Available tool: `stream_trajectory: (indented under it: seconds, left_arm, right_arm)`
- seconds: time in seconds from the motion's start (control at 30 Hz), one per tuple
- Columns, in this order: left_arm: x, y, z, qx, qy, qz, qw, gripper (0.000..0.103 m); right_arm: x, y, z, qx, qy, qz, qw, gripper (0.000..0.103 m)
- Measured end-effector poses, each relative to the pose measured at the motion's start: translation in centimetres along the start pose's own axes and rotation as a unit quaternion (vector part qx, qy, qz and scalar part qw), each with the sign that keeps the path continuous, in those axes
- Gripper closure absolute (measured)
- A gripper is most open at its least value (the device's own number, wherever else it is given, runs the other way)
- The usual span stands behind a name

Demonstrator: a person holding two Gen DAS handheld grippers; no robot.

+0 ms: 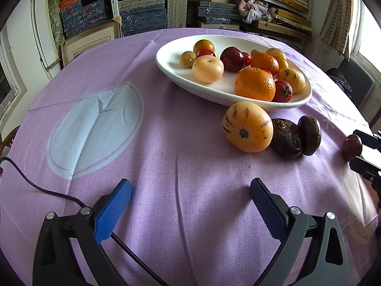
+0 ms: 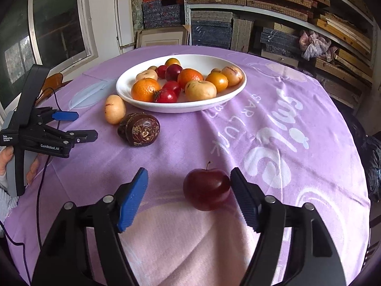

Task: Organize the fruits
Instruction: 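Grasp the red apple with the right tool while the left tool grasps the speckled pear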

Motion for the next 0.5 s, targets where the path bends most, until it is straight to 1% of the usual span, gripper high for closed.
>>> stream_trajectory:
  seconds: [0.03,0.13,0.2,0.3,0.4,0.5]
  left_arm:
    - [0.0,0.0,0.0,0.0,0.0,0.0,1.0,0.003]
    - [0.0,0.0,0.0,0.0,0.0,0.0,1.0,0.003]
    - [0.0,0.0,0.0,0.0,0.0,0.0,1.0,0.003]
    - [0.0,0.0,0.0,0.0,0.0,0.0,1.0,0.003]
    - [0.0,0.0,0.0,0.0,0.0,0.0,1.0,0.003]
    - [0.0,0.0,0.0,0.001,0.001,-0.001,1.0,0.003]
  right_arm:
    - [0.1,0.1,0.1,-0.002,-0.005,0.003,1.0,0.036]
    - [1.0,0.4,0.5,0.001,-0.034,0.004,0.999,0.046]
    - [1.4,0.9,0.5,0.004,-0.039,0.001,0.999,0.063]
    - [1.6,1.3,0.4,0.012,-0.039,-0.012,0.999,0.064]
    - [1.0,1.9,0.4,0.027,-0.024,-0.027,0.999,0.064]
    - [0.8,2.6,0.6,0.047,-0.022,-0.045,0.998,0.064]
Point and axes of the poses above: each gripper's, at about its wrist camera, not at the fingertips, and x roughly the way its jaws point, y to its right, z to its underside, the point moved 4 cm from there along x, roughly the way its jaws point, and after that the axes turned 10 degrees about z, right-handed, at the moved point
